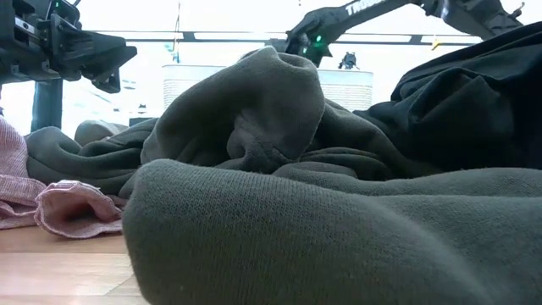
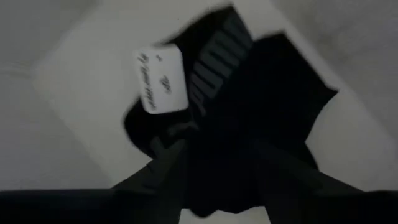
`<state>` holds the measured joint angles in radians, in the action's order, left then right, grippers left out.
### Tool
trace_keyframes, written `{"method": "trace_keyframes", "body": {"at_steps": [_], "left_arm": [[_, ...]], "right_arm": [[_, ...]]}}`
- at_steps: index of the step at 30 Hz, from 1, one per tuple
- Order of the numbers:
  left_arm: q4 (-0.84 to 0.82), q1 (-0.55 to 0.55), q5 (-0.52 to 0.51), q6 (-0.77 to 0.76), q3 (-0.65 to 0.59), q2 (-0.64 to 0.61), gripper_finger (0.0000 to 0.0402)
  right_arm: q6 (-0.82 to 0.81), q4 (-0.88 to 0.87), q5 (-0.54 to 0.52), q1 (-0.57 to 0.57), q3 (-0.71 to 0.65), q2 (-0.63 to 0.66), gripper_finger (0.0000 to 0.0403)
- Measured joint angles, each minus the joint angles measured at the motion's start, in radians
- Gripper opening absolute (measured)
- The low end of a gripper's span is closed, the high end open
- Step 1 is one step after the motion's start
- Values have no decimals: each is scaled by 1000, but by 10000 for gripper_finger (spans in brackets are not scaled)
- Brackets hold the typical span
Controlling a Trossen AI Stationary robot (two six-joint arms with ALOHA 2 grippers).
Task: Sort clothes
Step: Put the black underwear into the white laundry bin, then put the blue shirt into the laundry bin
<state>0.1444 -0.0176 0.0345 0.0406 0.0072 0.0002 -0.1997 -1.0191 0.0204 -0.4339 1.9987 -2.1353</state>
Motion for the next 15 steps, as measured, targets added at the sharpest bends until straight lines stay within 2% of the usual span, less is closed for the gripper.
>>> {"method": "trace_keyframes", "body": {"at_steps": [7, 15], "left_arm": [[0, 0, 0, 0, 0, 0, 125], [0, 0, 0, 0, 0, 0, 125]], "right_arm": [[-2, 0, 0, 0, 0, 149, 202], [-74, -12, -54, 24, 0, 343, 198]]}}
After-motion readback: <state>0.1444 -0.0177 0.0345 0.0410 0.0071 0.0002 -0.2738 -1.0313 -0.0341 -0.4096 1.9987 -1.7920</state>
